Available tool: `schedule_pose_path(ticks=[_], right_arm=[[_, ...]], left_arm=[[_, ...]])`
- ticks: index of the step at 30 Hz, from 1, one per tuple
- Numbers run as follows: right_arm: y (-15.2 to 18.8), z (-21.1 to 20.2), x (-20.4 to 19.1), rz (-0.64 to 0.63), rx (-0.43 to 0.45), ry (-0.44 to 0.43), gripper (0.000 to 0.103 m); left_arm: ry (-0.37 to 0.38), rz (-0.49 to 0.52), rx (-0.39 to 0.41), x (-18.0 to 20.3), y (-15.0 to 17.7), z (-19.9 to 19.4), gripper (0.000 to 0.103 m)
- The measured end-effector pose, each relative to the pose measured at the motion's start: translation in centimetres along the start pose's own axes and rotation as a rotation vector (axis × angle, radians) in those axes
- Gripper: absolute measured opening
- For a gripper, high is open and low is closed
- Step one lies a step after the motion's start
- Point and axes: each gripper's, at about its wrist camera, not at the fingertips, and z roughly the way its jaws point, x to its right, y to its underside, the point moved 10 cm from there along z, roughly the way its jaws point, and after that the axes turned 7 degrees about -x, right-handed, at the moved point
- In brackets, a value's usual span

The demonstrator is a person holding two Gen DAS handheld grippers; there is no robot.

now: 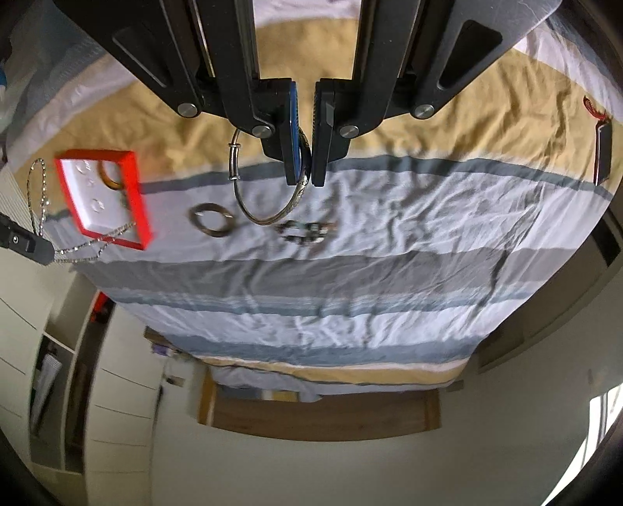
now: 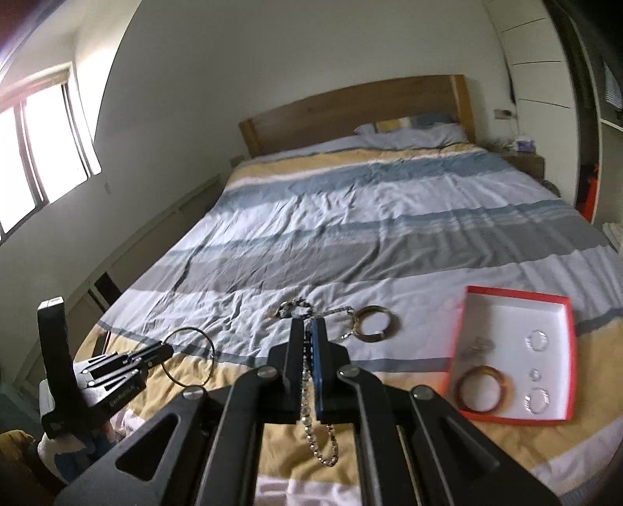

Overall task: Organize jewelry
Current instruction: 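Carry the silver bangle and chain with both grippers into the red box, then open both grippers to release the bangle and chain in the box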

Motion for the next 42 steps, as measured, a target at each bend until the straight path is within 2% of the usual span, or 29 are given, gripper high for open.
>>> schedule_pose_path(ticks=[9,17,23,31,36,42], right_arm=[[0.6,-5.3,7.6,0.086,0.059,0.060,0.003],[1.2,-6.1,16.0,0.150,0.038,0.143,0.003],[2.3,-3.4,21.8,0.193,-0.017,0.193,0.003],[3.8,2.6,27.6,0.231,-0.099,0.238,0.004],[4.9,5.9,30.1,0.238,-0.141,0.277,0.004],[6.5,8.3,32.0,0.244,-0.181,0.309,0.004]], left_arm=[[0.063,0.123,0.006,9.8,-0.7,-0.8,0.005],[0.140,0.191,-0.039,18.1,-1.8,2.8,0.005],[0.188,0.267,-0.095,24.6,-2.5,8.3,0.005],[0.215,0.332,-0.156,30.3,-3.1,15.2,0.005],[0.218,0.361,-0.198,32.6,-2.2,18.9,0.005],[0.216,0.356,-0.246,33.1,-0.5,22.1,0.005]])
